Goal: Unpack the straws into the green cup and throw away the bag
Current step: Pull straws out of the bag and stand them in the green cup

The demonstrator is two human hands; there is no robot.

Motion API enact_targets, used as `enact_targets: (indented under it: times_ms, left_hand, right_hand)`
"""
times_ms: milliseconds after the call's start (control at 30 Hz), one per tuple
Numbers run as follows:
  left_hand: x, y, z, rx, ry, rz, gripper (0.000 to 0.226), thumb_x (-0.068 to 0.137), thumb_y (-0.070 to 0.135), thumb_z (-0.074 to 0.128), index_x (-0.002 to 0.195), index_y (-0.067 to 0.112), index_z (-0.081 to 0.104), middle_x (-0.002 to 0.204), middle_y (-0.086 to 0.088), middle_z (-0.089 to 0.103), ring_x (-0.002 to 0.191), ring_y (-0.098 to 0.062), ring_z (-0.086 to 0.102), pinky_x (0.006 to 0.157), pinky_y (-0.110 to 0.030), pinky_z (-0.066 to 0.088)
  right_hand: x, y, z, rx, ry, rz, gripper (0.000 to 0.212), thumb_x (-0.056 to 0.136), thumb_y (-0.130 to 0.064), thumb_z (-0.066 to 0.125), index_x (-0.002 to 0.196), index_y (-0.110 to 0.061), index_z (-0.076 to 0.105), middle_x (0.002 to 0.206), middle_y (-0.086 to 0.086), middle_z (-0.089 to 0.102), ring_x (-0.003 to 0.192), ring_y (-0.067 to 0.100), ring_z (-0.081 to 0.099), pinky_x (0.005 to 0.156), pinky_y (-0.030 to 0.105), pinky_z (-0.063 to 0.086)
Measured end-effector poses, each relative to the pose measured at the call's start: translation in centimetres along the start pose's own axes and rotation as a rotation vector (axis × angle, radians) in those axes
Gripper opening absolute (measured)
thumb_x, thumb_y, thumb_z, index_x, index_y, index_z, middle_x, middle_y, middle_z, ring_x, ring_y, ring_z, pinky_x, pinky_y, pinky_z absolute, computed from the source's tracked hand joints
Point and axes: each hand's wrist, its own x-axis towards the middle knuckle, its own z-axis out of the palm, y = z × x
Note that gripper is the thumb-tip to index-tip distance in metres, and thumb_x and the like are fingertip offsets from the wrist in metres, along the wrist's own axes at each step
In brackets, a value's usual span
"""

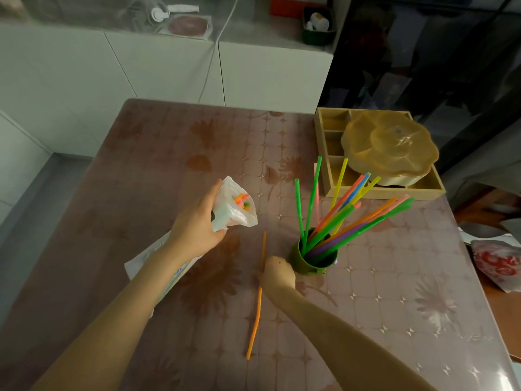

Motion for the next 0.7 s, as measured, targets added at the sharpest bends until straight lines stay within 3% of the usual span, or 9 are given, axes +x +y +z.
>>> enact_targets:
  times_ms: [100, 167, 233, 300, 367, 433, 567, 700]
  left_hand:
    - [-0.2, 0.1, 0.0, -0.009, 0.003, 0.026, 0.095, 0.071, 0.020, 0.078, 0.145, 0.019, 0.017, 0.126, -0.006, 0.057, 0.091, -0.023, 0.062, 0.070, -0.026, 0.043]
    - [-0.3, 0.4, -0.1, -0.026, 0.016, 0.050, 0.095, 0.071, 0.020, 0.078, 0.145, 0.018, 0.017, 0.127, -0.007, 0.056, 0.093, -0.023, 0.062, 0.071, -0.025, 0.042]
    - [-0.5, 0.8, -0.5, -0.048, 0.030, 0.064, 0.096, 0.071, 0.021, 0.078, 0.145, 0.019, 0.017, 0.130, -0.005, 0.054, 0.099, -0.023, 0.060, 0.075, -0.024, 0.042]
    - [-0.6, 1.1, -0.8, -0.052, 0.029, 0.083, 0.098, 0.071, 0.022, 0.079, 0.145, 0.021, 0.015, 0.130, -0.004, 0.054, 0.099, -0.022, 0.060, 0.074, -0.024, 0.043]
    - [-0.5, 1.5, -0.9, -0.034, 0.019, 0.117, 0.100, 0.069, 0.023, 0.080, 0.145, 0.021, 0.016, 0.129, -0.004, 0.055, 0.099, -0.021, 0.061, 0.073, -0.024, 0.045]
    - [-0.5, 2.0, -0.9, -0.027, 0.012, 0.164, 0.101, 0.066, 0.023, 0.081, 0.145, 0.020, 0.018, 0.129, -0.004, 0.055, 0.100, -0.022, 0.061, 0.074, -0.024, 0.048]
    - [-0.6, 3.3, -1.1, -0.003, 0.007, 0.199, 0.101, 0.068, 0.023, 0.081, 0.145, 0.021, 0.017, 0.128, -0.005, 0.055, 0.096, -0.021, 0.061, 0.074, -0.027, 0.049]
    - [-0.9, 4.9, -1.8, 0.045, 0.024, 0.210, 0.101, 0.068, 0.021, 0.080, 0.146, 0.024, 0.015, 0.132, -0.006, 0.053, 0.100, -0.026, 0.060, 0.075, -0.032, 0.047]
  right_hand:
    - [-0.6, -1.1, -0.5, 0.062, -0.036, -0.015, 0.023, 0.091, -0.005, 0.045, 0.104, 0.000, 0.062, 0.111, 0.018, 0.063, 0.108, 0.036, 0.059, 0.087, 0.040, 0.049]
    - [-2.3, -1.4, -2.2, 0.163, 0.032, -0.105, 0.011, 0.090, -0.011, 0.046, 0.087, -0.007, 0.056, 0.085, 0.013, 0.060, 0.092, 0.037, 0.063, 0.077, 0.043, 0.053]
    - [-5.0, -0.6, -4.7, 0.243, 0.235, -0.250, 0.016, 0.091, -0.017, 0.049, 0.078, -0.010, 0.041, 0.062, 0.003, 0.048, 0.063, 0.032, 0.058, 0.056, 0.042, 0.048]
    - [-8.6, 0.9, -8.5, 0.384, 0.538, -0.384, 0.021, 0.088, -0.017, 0.052, 0.072, -0.008, 0.041, 0.049, -0.002, 0.039, 0.044, 0.018, 0.040, 0.045, 0.036, 0.036]
    - [-11.5, 2.8, -12.6, 0.456, 0.851, -0.495, 0.022, 0.086, -0.020, 0.050, 0.072, -0.003, 0.047, 0.047, 0.001, 0.044, 0.048, 0.022, 0.042, 0.041, 0.025, 0.032]
    - [-12.3, 4.8, -15.2, 0.451, 1.034, -0.517, 0.025, 0.086, -0.021, 0.046, 0.073, -0.001, 0.049, 0.050, 0.002, 0.046, 0.054, 0.023, 0.045, 0.043, 0.019, 0.033]
    - [-10.0, 7.0, -14.4, 0.359, 0.970, -0.422, 0.016, 0.087, -0.012, 0.055, 0.074, -0.002, 0.051, 0.054, -0.001, 0.047, 0.043, 0.008, 0.040, 0.043, 0.022, 0.035]
    - [-6.7, 8.1, -11.6, 0.343, 0.690, -0.226, 0.021, 0.089, -0.009, 0.058, 0.070, -0.006, 0.049, 0.050, -0.002, 0.046, 0.044, 0.012, 0.044, 0.046, 0.033, 0.038]
